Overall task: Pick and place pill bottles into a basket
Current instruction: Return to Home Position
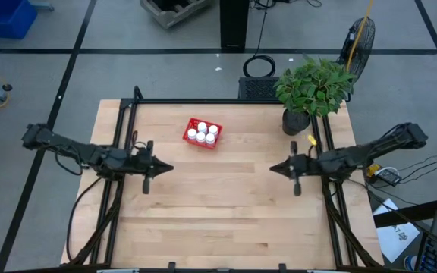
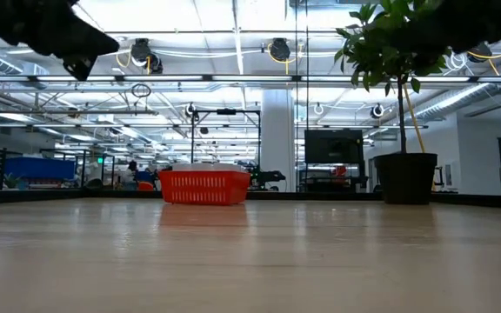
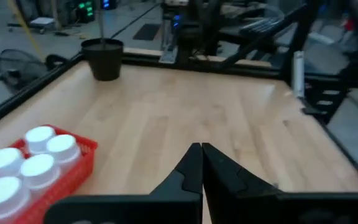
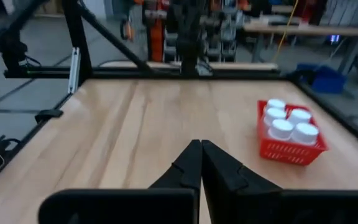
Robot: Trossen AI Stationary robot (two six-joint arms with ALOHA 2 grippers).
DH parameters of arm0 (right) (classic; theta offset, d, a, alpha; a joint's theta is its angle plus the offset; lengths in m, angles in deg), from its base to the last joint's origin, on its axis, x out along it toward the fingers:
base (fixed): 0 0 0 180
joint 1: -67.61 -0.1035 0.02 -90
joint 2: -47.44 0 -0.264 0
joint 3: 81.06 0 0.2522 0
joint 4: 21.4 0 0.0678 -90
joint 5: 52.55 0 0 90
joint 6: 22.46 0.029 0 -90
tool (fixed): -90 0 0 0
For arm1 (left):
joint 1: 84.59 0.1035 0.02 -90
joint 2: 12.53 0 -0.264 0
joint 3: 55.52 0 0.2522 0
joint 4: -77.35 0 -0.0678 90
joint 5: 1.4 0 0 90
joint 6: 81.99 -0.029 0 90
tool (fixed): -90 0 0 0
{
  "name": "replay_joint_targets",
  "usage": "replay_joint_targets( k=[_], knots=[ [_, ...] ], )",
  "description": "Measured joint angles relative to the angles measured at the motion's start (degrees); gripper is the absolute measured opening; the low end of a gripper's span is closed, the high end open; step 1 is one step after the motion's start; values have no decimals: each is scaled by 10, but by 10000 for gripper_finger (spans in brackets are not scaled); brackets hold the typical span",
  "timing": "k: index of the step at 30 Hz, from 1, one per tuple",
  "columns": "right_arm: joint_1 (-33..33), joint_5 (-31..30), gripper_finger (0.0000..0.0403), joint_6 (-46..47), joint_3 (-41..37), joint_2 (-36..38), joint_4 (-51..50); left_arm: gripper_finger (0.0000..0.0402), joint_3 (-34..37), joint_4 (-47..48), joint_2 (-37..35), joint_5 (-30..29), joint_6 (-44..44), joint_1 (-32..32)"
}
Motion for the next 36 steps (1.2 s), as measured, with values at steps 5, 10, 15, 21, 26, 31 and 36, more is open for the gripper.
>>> replay_joint_targets(
  k=[5, 10, 15, 21, 26, 31, 36],
  knots=[
    [8, 45, 0, -69, -70, 125, -2, 10, 58, -62, -77, 81, -22, 3],
    [27, 83, 0, -57, -106, 230, -28, 5, 102, -72, -152, 84, -35, 28],
    [49, 76, 0, -48, -108, 321, -109, 8, 115, -26, -219, 97, -38, 53],
    [64, 77, 0, -62, -109, 387, -184, 9, 116, 60, -281, 86, -43, 58],
    [71, 70, 0, -90, -155, 385, -101, 4, 116, 102, -318, 66, -66, 58],
    [72, 86, 0, -117, -182, 386, -72, 14, 116, 123, -329, 57, -56, 58],
    [72, 60, 0, -97, -203, 386, -52, 35, 116, 123, -317, 28, -45, 58]
  ],
)
